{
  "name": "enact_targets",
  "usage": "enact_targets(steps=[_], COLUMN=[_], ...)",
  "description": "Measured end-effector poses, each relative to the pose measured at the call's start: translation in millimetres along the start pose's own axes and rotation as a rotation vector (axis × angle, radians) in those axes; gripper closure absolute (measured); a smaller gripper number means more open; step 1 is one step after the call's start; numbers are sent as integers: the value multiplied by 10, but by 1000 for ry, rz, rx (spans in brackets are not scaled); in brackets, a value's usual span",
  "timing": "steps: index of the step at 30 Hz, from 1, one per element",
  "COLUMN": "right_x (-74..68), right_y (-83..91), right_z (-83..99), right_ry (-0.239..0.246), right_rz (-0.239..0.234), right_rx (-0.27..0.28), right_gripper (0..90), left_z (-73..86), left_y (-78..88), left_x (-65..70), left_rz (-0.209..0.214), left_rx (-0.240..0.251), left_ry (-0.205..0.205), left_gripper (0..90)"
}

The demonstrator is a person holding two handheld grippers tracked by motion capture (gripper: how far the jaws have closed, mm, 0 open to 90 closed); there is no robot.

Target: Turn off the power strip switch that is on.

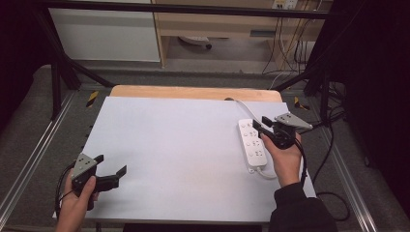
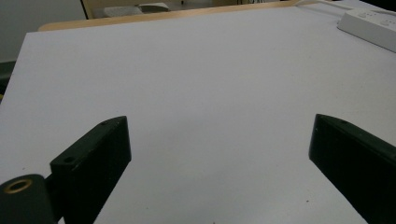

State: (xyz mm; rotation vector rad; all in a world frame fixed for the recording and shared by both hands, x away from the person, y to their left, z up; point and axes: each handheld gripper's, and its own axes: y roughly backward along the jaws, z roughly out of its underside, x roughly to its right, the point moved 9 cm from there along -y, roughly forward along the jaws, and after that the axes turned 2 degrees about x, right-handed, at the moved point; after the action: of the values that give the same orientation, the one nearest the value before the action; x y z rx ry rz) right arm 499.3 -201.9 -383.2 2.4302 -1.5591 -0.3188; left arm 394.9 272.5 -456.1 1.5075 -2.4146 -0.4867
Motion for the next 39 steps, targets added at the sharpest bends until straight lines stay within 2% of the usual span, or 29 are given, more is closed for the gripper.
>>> enact_targets(steps=[7,22,28,30,39], right_x=[30,28,-1,-14,2], right_y=[-97,-257,-304,-341,-414], right_z=[32,112,144,192,257], right_ry=[3,14,29,15,9], right_rz=[17,13,8,1,3], right_rx=[-6,-26,-39,-72,-102], right_gripper=[722,889,900,900,900], left_z=[3,11,13,16,35], left_y=[-1,-6,-10,-9,-25], left_x=[-3,-12,-16,-17,-8], left_rz=[-1,-2,-2,-4,-8], left_rx=[-2,-7,-7,-9,-20], left_ry=[0,1,4,4,-4], left_gripper=[55,55,55,56,56])
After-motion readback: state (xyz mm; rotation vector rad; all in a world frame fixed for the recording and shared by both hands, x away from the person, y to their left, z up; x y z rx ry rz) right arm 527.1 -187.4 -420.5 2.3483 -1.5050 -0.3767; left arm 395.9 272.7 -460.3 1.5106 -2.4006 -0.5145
